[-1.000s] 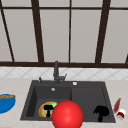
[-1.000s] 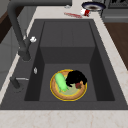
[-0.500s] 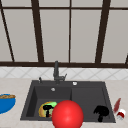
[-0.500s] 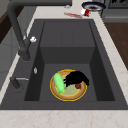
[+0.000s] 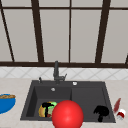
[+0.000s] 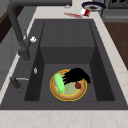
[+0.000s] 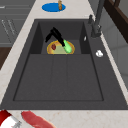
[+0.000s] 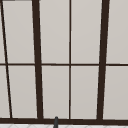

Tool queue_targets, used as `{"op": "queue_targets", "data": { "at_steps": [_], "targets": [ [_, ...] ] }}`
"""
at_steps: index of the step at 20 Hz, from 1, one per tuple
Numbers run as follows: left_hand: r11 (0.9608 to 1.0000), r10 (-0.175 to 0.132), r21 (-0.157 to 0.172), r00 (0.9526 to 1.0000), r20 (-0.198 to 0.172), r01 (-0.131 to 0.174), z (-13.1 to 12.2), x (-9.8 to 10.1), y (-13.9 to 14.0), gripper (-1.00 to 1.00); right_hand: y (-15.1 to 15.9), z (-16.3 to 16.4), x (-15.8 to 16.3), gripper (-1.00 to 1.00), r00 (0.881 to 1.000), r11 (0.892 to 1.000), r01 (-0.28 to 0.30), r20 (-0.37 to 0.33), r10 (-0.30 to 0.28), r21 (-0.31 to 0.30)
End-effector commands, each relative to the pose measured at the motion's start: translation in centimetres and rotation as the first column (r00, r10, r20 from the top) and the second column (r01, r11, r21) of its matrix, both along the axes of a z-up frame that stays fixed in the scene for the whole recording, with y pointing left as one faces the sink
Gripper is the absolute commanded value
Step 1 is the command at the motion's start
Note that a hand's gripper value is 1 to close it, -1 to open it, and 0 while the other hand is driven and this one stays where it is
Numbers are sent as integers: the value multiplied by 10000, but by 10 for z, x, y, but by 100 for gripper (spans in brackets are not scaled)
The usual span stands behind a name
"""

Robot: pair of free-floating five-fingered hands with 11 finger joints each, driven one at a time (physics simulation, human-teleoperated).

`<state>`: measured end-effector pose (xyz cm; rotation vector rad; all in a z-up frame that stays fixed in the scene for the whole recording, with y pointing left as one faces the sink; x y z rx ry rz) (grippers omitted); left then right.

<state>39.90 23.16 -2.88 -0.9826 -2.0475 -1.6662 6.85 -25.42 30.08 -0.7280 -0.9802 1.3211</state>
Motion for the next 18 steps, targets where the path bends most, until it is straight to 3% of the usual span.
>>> {"op": "queue_targets", "data": {
  "at_steps": [1,3,10,13,16,18],
  "targets": [
    [10000,0,0,10000,0,0,0,1,0,-100,0,0,0,0,10000,10000,0,0,0,0],
    [9994,343,23,9994,-95,-343,2,4,-4,-100,0,0,0,0,10000,10000,0,0,0,0],
    [9990,453,67,9978,-480,-450,10,31,-13,-100,0,0,0,0,10000,10000,0,0,0,0],
    [9977,670,69,9968,-424,-668,3,45,-14,-100,0,0,0,0,10000,10000,0,0,0,0],
    [9981,619,68,9971,-452,-617,-3,64,-14,-100,0,0,0,0,10000,10000,0,0,0,0],
    [9974,713,60,9974,-97,-713,-13,79,-14,-100,0,0,0,0,10000,10000,0,0,0,0]
  ]
}}
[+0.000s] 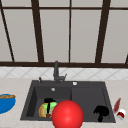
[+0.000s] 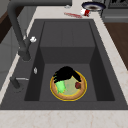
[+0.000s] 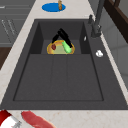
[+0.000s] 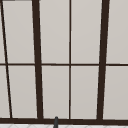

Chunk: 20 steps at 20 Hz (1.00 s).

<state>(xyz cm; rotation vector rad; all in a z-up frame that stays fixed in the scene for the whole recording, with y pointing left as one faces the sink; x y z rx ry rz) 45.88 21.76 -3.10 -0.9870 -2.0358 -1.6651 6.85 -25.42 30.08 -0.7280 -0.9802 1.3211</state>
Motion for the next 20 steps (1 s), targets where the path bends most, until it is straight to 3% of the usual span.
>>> {"op": "queue_targets", "data": {
  "at_steps": [1,7,10,13,15,20],
  "targets": [
    [9973,728,-64,9973,-3,-728,-16,24,0,-100,0,0,0,0,10000,10000,0,0,0,0],
    [9968,794,-93,9968,65,-794,-42,56,0,-100,0,0,0,0,10000,10000,0,0,0,0],
    [9963,857,-149,9951,496,-850,-63,58,0,-100,0,0,0,0,10000,10000,0,0,0,0],
    [9966,821,-149,9943,681,-813,-75,68,0,-100,0,0,0,0,10000,10000,0,0,0,0],
    [9980,623,-119,9970,466,-618,-75,68,0,-100,0,0,0,0,10000,10000,0,0,0,0],
    [9986,497,-167,9988,18,-497,-75,74,1,-100,0,0,0,0,10000,10000,0,0,0,0]
  ]
}}
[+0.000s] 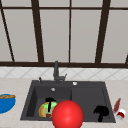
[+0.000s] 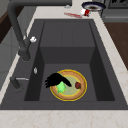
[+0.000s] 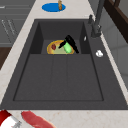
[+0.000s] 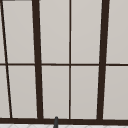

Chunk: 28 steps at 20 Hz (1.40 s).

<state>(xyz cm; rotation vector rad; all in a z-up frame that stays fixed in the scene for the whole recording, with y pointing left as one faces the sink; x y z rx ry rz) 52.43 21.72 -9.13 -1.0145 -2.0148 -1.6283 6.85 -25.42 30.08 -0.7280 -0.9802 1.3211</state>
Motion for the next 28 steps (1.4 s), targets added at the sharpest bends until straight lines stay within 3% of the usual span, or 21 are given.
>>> {"op": "queue_targets", "data": {
  "at_steps": [1,2,3,5,8,10,11,13,14,16,19,20,21,22,23,25,26,28],
  "targets": [
    [9989,463,-134,9982,383,-458,-14,8,2,-100,0,0,0,0,10000,10000,0,0,0,0],
    [9990,421,-149,9984,370,-415,-13,7,3,100,0,0,0,0,10000,10000,0,0,0,0],
    [9999,150,-64,9974,702,-146,-7,6,5,100,0,0,0,0,10000,10000,0,0,0,0],
    [9999,-30,-94,9969,782,37,3,3,5,100,0,0,0,0,10000,10000,0,0,0,0],
    [9998,51,-191,9976,693,-38,11,13,8,100,0,0,0,0,10000,10000,0,0,0,0],
    [9995,44,-330,9993,364,-32,16,20,10,100,0,0,0,0,10000,10000,0,0,0,0],
    [9994,-52,-335,10000,15,52,19,24,11,100,0,0,0,0,10000,10000,0,0,0,0],
    [9999,68,-143,9995,-300,-72,29,33,14,100,0,0,0,0,10000,10000,0,0,0,0],
    [9999,-60,-120,9988,-494,55,33,35,13,100,0,0,0,0,10000,10000,0,0,0,0],
    [9999,-107,-47,9943,-1060,102,39,50,13,100,0,0,0,0,10000,10000,0,0,0,0],
    [9999,-65,71,9891,-1473,76,42,57,9,100,0,0,0,0,10000,10000,0,0,0,0],
    [9999,-23,111,9837,-1800,44,39,59,8,-100,0,0,0,0,10000,10000,0,0,0,0],
    [9989,367,355,9796,-1974,-302,42,62,10,-100,0,0,0,0,10000,10000,0,0,0,0],
    [9989,363,375,9786,-2027,-293,43,62,14,-100,0,0,0,0,10000,10000,0,0,0,0],
    [9990,327,372,9815,-1884,-261,43,63,14,-100,0,0,0,0,10000,10000,0,0,0,0],
    [9992,227,369,9829,-1827,-162,38,65,12,-100,0,0,0,0,10000,10000,0,0,0,0],
    [9990,132,438,9885,-1505,-67,37,64,9,-100,0,0,0,0,10000,10000,0,0,0,0],
    [9987,-77,494,9929,-1191,137,35,62,6,-100,0,0,0,0,10000,10000,0,0,0,0]
  ]
}}
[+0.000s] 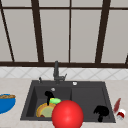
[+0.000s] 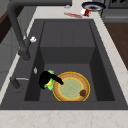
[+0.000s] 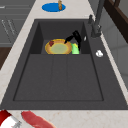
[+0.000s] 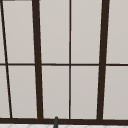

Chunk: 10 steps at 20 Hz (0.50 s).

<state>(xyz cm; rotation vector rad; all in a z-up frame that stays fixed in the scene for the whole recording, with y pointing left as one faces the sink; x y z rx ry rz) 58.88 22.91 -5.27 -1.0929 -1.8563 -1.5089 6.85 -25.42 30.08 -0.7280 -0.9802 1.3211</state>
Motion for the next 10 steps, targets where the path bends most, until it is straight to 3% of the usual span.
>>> {"op": "queue_targets", "data": {
  "at_steps": [1,4,6,10],
  "targets": [
    [9997,-251,72,9973,696,247,-4,-4,-6,-100,0,0,0,0,10000,10000,0,0,0,0],
    [9993,-372,137,9906,1319,358,-5,-10,-12,-100,0,0,0,0,10000,10000,0,0,0,0],
    [9995,-276,172,9879,1525,253,-5,-15,-11,-100,0,0,0,0,10000,10000,0,0,0,0],
    [9994,-333,95,9840,1748,322,-6,-21,-10,-100,0,0,0,0,10000,10000,0,0,0,0]
  ]
}}
